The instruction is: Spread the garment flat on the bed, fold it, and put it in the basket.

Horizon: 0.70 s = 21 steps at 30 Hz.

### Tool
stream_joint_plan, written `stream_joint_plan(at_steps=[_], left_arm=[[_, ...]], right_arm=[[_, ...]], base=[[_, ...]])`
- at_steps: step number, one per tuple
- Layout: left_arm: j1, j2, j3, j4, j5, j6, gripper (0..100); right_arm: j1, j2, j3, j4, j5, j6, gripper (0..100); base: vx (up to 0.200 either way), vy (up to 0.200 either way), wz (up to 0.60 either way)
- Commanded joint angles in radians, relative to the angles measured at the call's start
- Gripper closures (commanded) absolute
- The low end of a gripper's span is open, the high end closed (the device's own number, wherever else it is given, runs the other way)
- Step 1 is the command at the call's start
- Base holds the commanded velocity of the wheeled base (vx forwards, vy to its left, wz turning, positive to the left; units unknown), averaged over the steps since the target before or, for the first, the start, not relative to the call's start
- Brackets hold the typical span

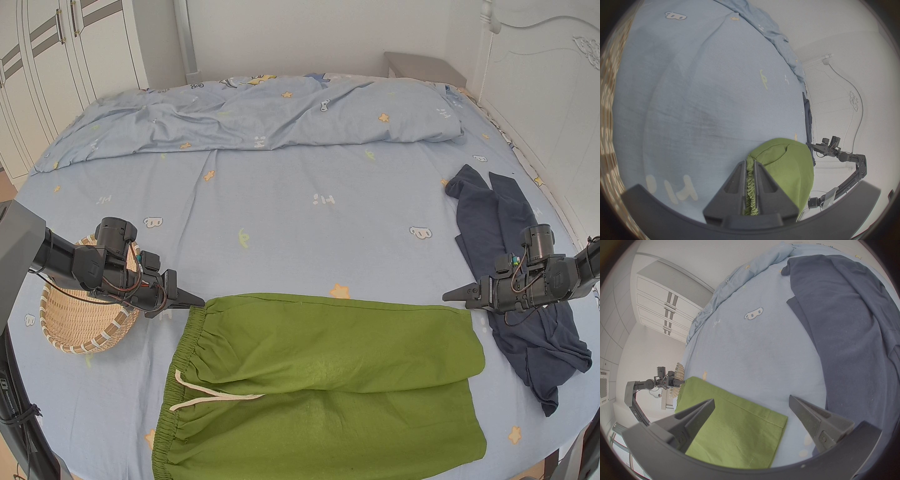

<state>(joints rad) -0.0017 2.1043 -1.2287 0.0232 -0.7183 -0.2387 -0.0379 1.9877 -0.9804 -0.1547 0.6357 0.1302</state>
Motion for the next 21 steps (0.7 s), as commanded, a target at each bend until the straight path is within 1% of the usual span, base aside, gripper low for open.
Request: stream_joint_plan(at_steps=[1, 20, 21], left_arm=[[0.0, -0.006, -0.002, 0.0, 0.0, -0.001, 100], [0.0, -0.004, 0.0, 0.0, 0.0, -0.001, 100], [-0.001, -0.004, 0.0, 0.0, 0.0, -0.001, 100]], right_arm=[[-0.007, 0.017, -0.003, 0.001, -0.001, 0.002, 0], [-0.011, 0.011, 0.012, 0.053, 0.007, -0.003, 0], [-0.013, 0.013, 0.011, 0.053, 0.007, -0.001, 100]], base=[[0.0, 0.0, 0.0], [0.0, 0.0, 0.0], [0.0, 0.0, 0.0]])
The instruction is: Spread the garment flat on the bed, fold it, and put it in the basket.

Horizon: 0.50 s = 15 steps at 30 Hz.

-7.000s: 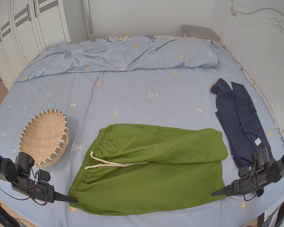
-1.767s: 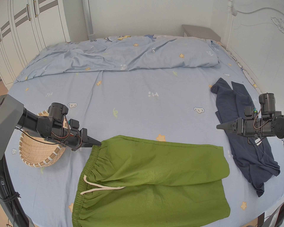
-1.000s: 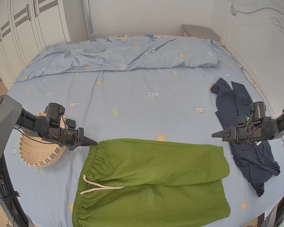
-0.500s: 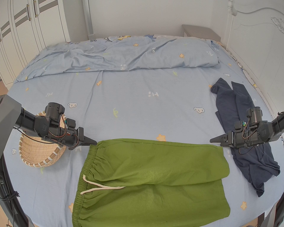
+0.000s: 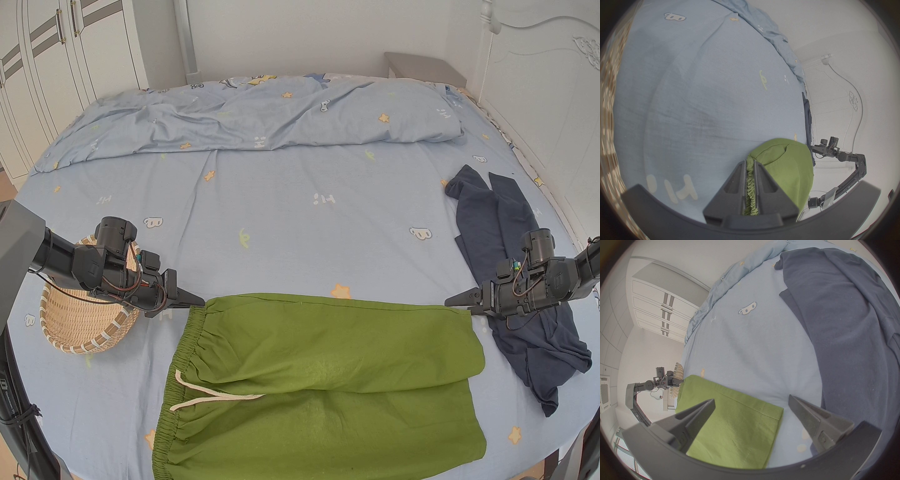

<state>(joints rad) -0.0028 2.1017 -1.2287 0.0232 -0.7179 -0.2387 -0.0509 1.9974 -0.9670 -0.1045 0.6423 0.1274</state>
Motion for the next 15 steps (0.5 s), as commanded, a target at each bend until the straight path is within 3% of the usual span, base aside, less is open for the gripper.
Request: stream_joint_plan(at_steps=[1, 15], left_arm=[[0.0, -0.002, 0.0, 0.0, 0.0, -0.001, 100], [-0.002, -0.005, 0.003, 0.0, 0.002, -0.001, 100]], right_arm=[[0.0, 0.004, -0.004, 0.003, 0.0, 0.001, 100], [-0.003, -0.002, -0.009, -0.004, -0.003, 0.004, 100]], base=[[0.0, 0.0, 0.0], [0.0, 0.0, 0.0]])
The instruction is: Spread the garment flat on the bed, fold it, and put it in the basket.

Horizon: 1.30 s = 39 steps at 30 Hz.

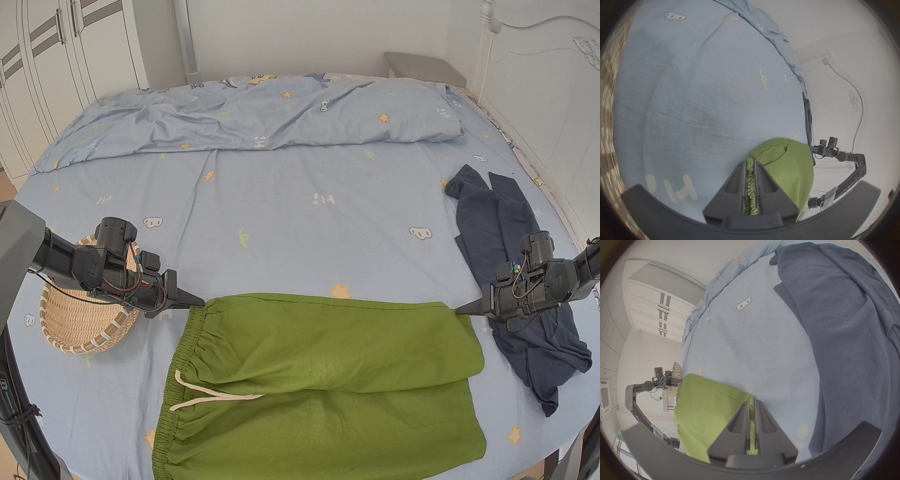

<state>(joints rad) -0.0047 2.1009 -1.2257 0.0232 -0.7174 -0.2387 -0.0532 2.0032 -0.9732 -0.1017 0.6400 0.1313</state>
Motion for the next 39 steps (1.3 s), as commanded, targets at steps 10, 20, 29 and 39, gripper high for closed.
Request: stream_joint_plan(at_steps=[10, 20, 29, 39], left_arm=[[0.003, -0.073, 0.0, 0.001, 0.004, -0.004, 100], [0.038, -0.099, -0.018, -0.042, 0.012, -0.008, 100], [0.063, -0.087, -0.021, -0.126, 0.012, -0.011, 100], [0.089, -0.082, -0.046, -0.16, 0.024, -0.011, 100]], right_arm=[[-0.007, -0.073, -0.085, -0.004, -0.008, 0.002, 100], [0.021, -0.08, -0.222, -0.004, -0.01, 0.002, 100], [0.058, -0.029, -0.357, -0.01, -0.025, 0.002, 100], [0.088, 0.085, -0.481, -0.05, -0.025, 0.005, 100]], base=[[0.0, 0.0, 0.0], [0.0, 0.0, 0.0], [0.0, 0.0, 0.0], [0.0, 0.0, 0.0]])
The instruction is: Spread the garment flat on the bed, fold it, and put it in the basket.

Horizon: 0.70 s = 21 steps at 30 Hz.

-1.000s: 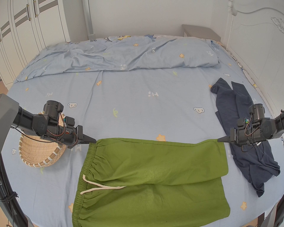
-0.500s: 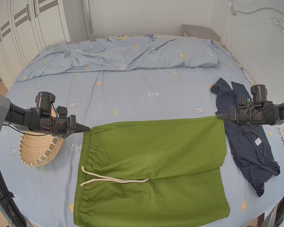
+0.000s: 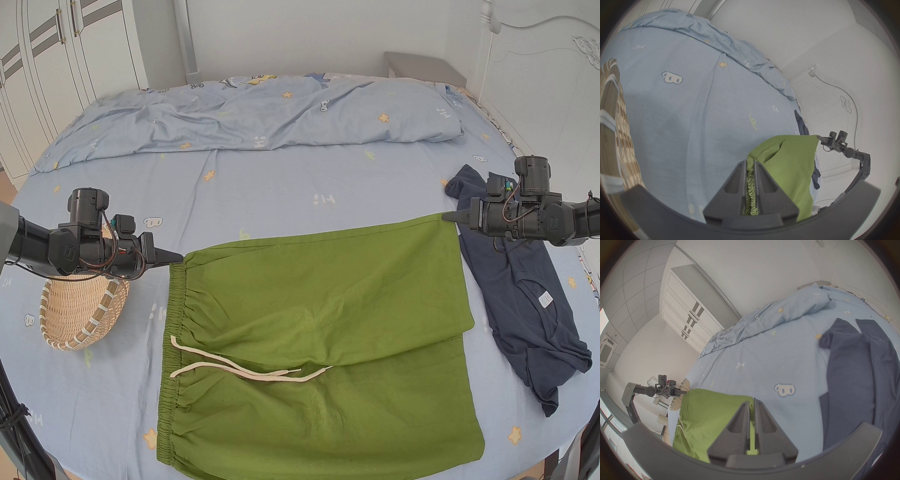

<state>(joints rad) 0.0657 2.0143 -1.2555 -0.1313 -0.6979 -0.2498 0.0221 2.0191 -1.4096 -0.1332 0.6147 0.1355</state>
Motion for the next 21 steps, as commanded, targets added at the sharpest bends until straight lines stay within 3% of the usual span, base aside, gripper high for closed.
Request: stream_joint_plan(at_steps=[1, 15, 21], left_arm=[[0.02, 0.004, -0.021, -0.005, 0.005, 0.0, 100], [0.039, 0.05, -0.084, -0.01, 0.006, 0.001, 100], [0.039, 0.069, -0.107, -0.011, 0.051, 0.001, 100]], right_arm=[[0.015, 0.075, -0.048, -0.022, 0.0, 0.001, 100], [0.027, 0.128, -0.177, -0.045, -0.033, 0.009, 100], [0.025, 0.159, -0.236, -0.042, -0.036, 0.018, 100]], base=[[0.0, 0.0, 0.0], [0.0, 0.0, 0.0], [0.0, 0.0, 0.0]])
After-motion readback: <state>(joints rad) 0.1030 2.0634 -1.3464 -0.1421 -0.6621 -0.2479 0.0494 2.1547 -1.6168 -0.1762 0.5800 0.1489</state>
